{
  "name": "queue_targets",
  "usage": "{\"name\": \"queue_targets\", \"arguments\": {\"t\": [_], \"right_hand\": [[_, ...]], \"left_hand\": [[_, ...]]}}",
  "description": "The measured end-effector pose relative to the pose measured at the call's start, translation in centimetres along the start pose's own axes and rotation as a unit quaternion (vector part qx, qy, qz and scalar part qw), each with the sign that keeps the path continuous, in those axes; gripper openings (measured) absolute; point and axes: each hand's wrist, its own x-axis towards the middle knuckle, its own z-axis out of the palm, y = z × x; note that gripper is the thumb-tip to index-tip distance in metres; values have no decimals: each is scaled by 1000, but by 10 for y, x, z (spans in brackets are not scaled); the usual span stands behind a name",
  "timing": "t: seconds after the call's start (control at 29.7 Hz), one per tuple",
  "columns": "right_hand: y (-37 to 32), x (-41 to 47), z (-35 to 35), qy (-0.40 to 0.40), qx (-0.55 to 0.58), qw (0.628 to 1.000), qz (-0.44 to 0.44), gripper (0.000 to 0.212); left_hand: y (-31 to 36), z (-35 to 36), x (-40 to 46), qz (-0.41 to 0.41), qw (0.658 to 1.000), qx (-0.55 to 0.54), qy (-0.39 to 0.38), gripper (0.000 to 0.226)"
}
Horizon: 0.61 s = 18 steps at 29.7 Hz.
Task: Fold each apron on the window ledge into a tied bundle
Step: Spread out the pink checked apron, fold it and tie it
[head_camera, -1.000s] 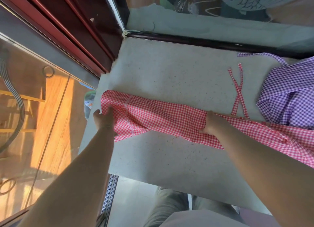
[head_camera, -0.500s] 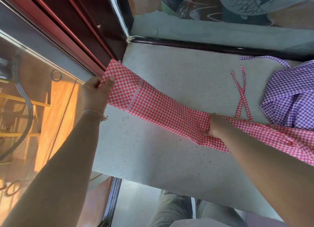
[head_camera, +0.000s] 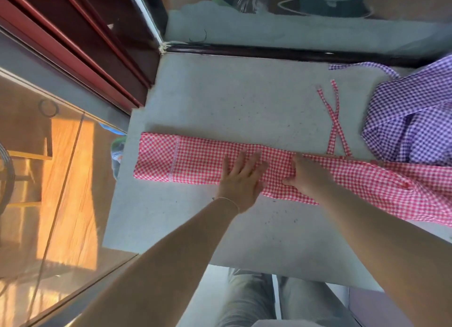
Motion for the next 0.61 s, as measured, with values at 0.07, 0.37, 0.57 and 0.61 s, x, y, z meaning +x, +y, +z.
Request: {"name": "queue_targets", "arguments": {"t": [0.07,0.37,0.57,0.61], "right_hand": [[3,-4,9,47,15,999,-6,56],[9,-9,31,81,118,989,39,52],[14,-7,35,93,128,987,28,52],[15,-6,35,96,125,987,25,53]], "left_hand": [[6,8,11,-22,999,-15,-20,56],[-61,34,7,-172,983,-61,25,64],[-115,28,-7,-341,930,-135,31,63],[-115,24,-6,-362,919,-149,37,62]]}}
